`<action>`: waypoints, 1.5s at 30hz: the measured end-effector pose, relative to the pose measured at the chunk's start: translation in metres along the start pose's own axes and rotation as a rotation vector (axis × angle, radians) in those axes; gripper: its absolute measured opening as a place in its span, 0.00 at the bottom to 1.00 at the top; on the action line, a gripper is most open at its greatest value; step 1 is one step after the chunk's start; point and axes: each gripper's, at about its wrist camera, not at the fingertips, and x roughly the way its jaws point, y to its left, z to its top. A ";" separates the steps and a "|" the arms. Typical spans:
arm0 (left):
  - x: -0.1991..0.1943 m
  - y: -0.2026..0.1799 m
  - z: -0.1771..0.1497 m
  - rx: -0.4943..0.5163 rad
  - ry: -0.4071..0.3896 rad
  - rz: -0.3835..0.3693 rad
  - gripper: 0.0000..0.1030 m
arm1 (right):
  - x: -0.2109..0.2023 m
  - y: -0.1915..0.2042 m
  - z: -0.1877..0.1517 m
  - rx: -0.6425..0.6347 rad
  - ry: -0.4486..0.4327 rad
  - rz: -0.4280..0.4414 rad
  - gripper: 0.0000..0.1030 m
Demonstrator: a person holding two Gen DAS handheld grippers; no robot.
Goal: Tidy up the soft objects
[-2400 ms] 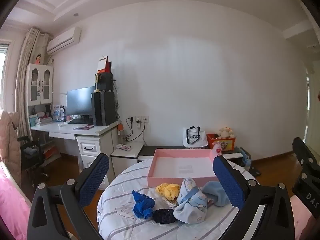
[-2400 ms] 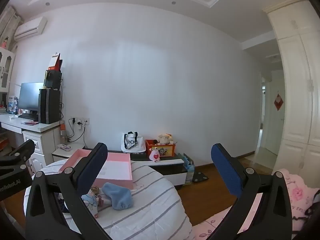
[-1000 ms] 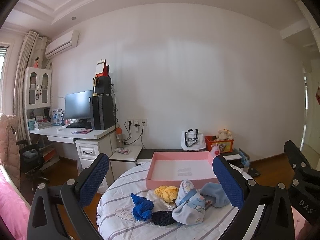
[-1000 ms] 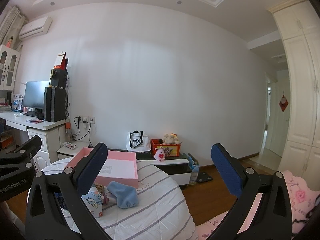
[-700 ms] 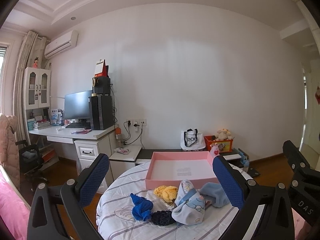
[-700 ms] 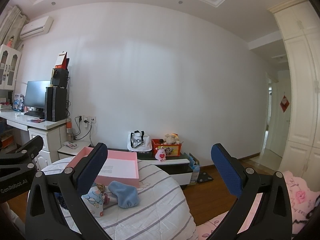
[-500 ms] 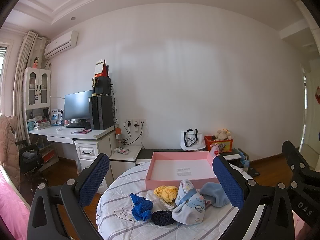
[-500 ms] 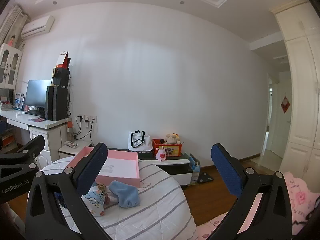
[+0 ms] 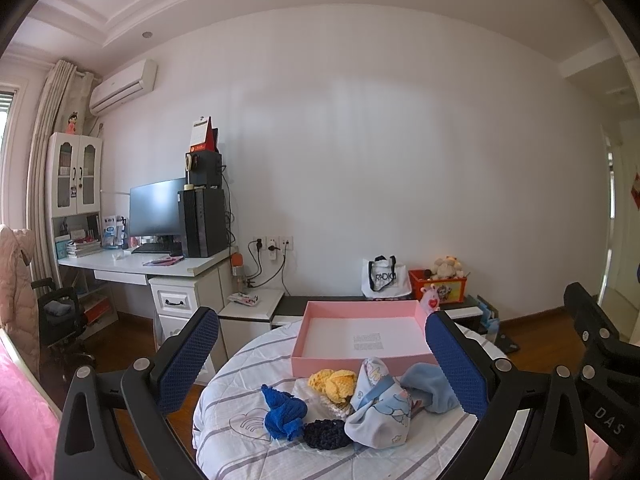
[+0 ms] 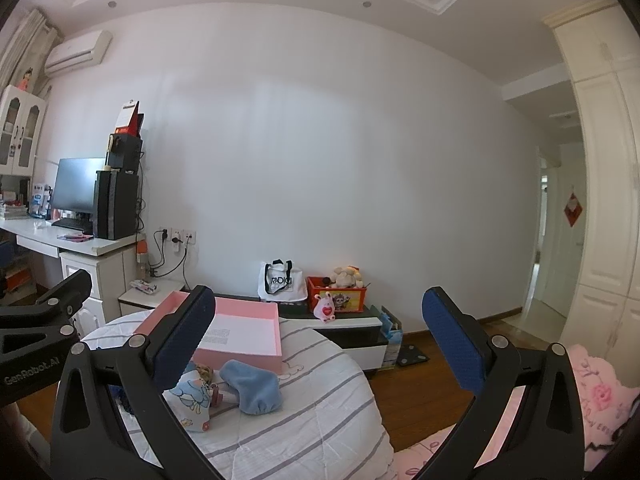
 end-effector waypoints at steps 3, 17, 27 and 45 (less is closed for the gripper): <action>0.000 0.000 -0.001 0.000 -0.001 0.000 0.99 | 0.000 0.000 0.000 -0.001 0.000 0.002 1.00; 0.000 0.001 -0.002 0.004 0.002 -0.004 0.99 | -0.001 -0.001 -0.001 0.000 -0.001 0.001 1.00; 0.000 0.001 -0.002 0.004 0.002 -0.004 0.99 | -0.001 0.000 0.000 -0.001 -0.001 0.001 1.00; 0.002 0.002 -0.004 0.007 0.010 0.001 0.99 | 0.000 0.001 -0.001 -0.003 0.008 0.002 1.00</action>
